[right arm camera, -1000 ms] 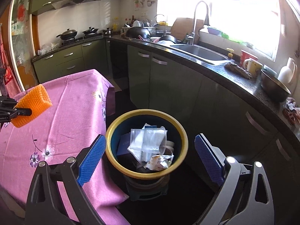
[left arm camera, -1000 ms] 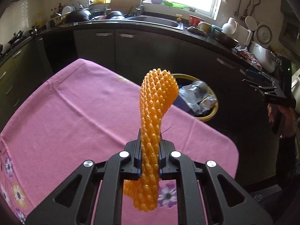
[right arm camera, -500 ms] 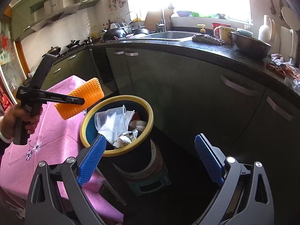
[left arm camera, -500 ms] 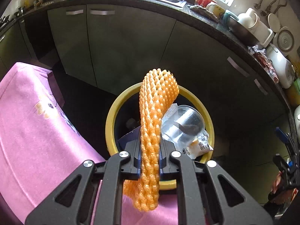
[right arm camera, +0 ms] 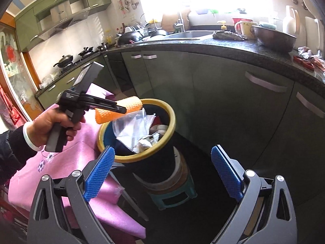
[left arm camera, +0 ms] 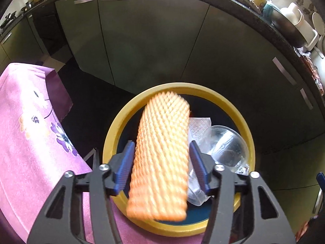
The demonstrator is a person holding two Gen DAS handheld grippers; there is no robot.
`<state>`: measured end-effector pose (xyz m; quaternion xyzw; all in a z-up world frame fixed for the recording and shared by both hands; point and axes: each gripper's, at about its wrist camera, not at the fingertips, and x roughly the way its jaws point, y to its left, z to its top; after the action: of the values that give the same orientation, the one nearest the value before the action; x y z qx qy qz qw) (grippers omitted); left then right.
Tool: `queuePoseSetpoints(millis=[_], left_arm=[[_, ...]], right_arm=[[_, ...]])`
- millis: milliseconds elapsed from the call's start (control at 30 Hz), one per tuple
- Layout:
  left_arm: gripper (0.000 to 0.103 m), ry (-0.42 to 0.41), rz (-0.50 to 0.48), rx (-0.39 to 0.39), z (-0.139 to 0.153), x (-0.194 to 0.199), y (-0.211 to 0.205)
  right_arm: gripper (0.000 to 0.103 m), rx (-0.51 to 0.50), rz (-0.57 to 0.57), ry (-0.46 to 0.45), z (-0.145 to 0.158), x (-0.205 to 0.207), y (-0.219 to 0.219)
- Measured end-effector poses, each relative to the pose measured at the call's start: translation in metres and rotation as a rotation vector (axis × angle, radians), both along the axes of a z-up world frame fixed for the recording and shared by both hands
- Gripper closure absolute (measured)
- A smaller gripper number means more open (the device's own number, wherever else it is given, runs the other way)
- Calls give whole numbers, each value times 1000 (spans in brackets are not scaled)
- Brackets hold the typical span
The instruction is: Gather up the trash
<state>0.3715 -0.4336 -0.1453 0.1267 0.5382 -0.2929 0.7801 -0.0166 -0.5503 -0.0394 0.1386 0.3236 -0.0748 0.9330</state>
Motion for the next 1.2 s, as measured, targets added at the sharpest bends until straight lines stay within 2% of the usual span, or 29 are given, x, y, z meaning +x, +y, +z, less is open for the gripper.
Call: queuePoseSetpoints(millis=[33,167,300,500,600,667,800,900,1067,1200], left_arm=[[39,-1,4,5,-1,0,3],[32,-8,32,16,-1,0,19],[32,-21,55,-25,13,-12,45],[32,-160,86,-133,61,-67,100],[24,-267,124,-182,91,-108,143],[15,-346,171,-200,109,-139,177],[8,-502,293,-200,143,-201,243],[7,-594,406,-164,162,-244,292],[7,-692,608,-94,179,-301,369],[7,-721,716,-88,182,-338,411]], right_arm=[[8,6,8,0,-1,1,3],[8,14,33,-2,1,4,15],[8,14,62,-15,5,3,28],[6,-24,129,-23,12,-2,58],[5,-52,169,-40,18,-5,79],[5,-64,198,-58,23,-7,93],[5,-87,261,-92,31,-9,124],[5,-119,308,-109,36,-7,152],[5,-135,348,-121,43,-10,188],[5,-152,352,-149,53,-23,205]])
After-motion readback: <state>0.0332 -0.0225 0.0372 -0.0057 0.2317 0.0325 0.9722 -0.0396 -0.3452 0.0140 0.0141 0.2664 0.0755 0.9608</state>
